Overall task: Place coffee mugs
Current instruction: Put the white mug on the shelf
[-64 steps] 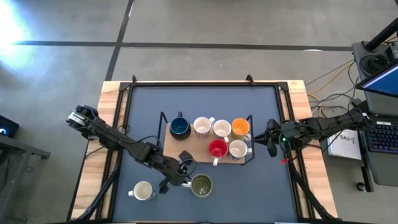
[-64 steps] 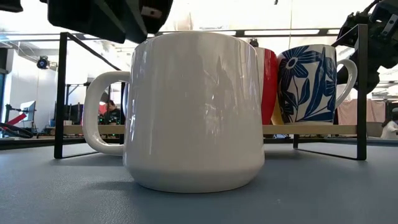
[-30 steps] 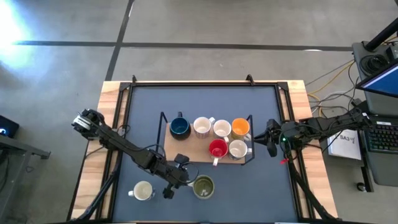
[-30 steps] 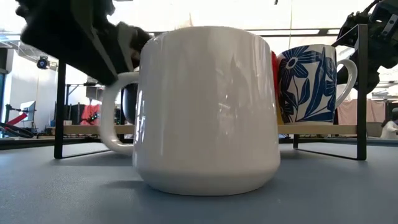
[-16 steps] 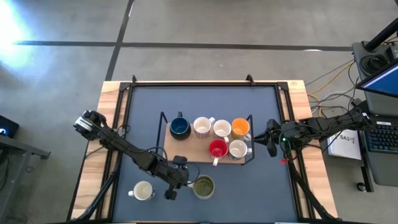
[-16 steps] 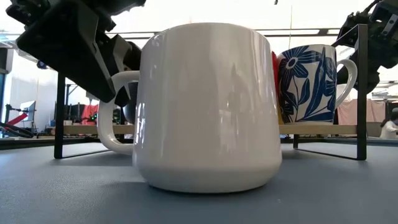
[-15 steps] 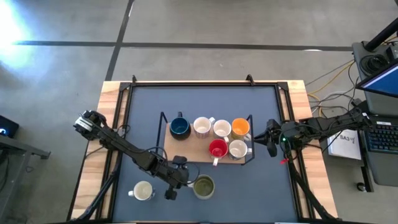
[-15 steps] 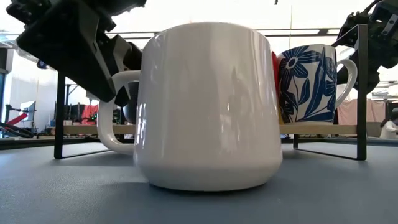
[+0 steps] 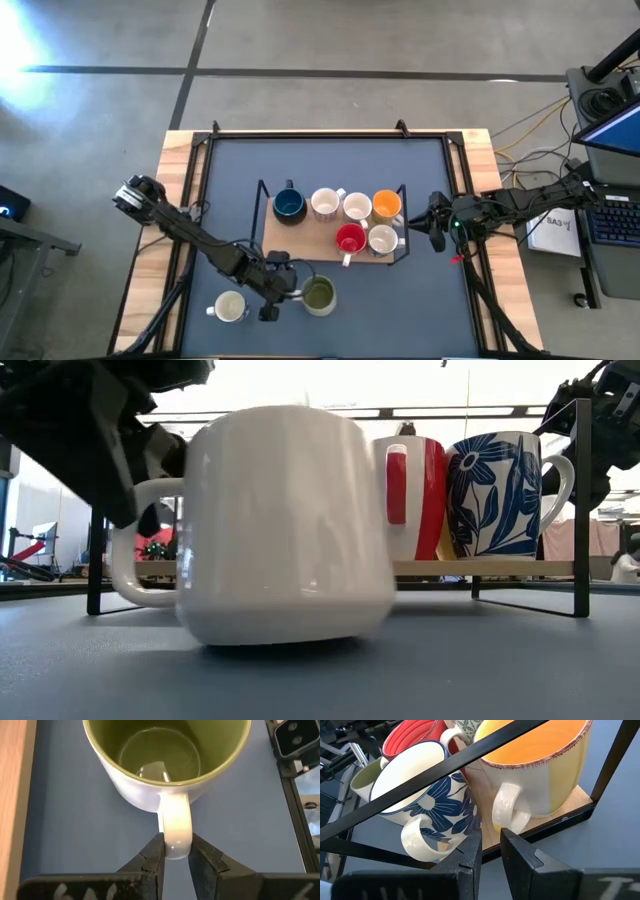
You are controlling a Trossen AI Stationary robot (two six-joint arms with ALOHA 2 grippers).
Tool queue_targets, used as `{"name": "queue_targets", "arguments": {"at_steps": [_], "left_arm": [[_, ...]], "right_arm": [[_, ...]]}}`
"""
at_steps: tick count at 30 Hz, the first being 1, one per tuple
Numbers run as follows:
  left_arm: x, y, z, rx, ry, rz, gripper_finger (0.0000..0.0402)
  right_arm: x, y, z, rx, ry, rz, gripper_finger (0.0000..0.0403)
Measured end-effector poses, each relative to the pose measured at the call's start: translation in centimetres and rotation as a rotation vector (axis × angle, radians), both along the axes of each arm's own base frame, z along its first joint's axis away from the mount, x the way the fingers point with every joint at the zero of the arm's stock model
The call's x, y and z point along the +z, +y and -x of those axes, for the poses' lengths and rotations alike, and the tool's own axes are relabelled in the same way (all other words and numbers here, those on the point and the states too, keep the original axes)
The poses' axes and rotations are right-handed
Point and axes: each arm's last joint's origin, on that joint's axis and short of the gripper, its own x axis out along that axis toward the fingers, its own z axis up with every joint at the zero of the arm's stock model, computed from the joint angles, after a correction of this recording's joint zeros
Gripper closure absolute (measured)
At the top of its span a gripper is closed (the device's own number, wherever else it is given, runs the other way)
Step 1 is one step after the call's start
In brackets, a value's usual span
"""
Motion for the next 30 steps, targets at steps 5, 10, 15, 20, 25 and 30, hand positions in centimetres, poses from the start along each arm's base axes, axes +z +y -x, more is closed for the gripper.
{"name": "queue_targets", "arguments": {"at_steps": [5,10,15,20,25,30], "left_arm": [[0.6,0.1,1.0,0.024,0.045,0.003,0.0353],[1.0,0.3,1.6,0.068,0.079,0.021,0.0352],[1.1,0.1,1.4,0.135,0.078,0.08,0.0342],[1.1,0.1,1.4,0.186,0.094,0.121,0.0313],[1.3,-0.3,1.5,0.176,0.092,0.127,0.0287],[2.5,-0.8,1.0,0.087,0.052,0.124,0.0267]], "right_arm": [[0.0,0.0,0.0,0.0,0.0,0.0,0.0344],[0.0,0.0,0.0,0.0,0.0,0.0,0.0344],[0.0,0.0,0.0,0.0,0.0,0.0,0.0344],[0.0,0.0,0.0,0.0,0.0,0.0,0.0344],[0.0,0.0,0.0,0.0,0.0,0.0,0.0344],[0.0,0.0,0.0,0.0,0.0,0.0,0.0344]]}}
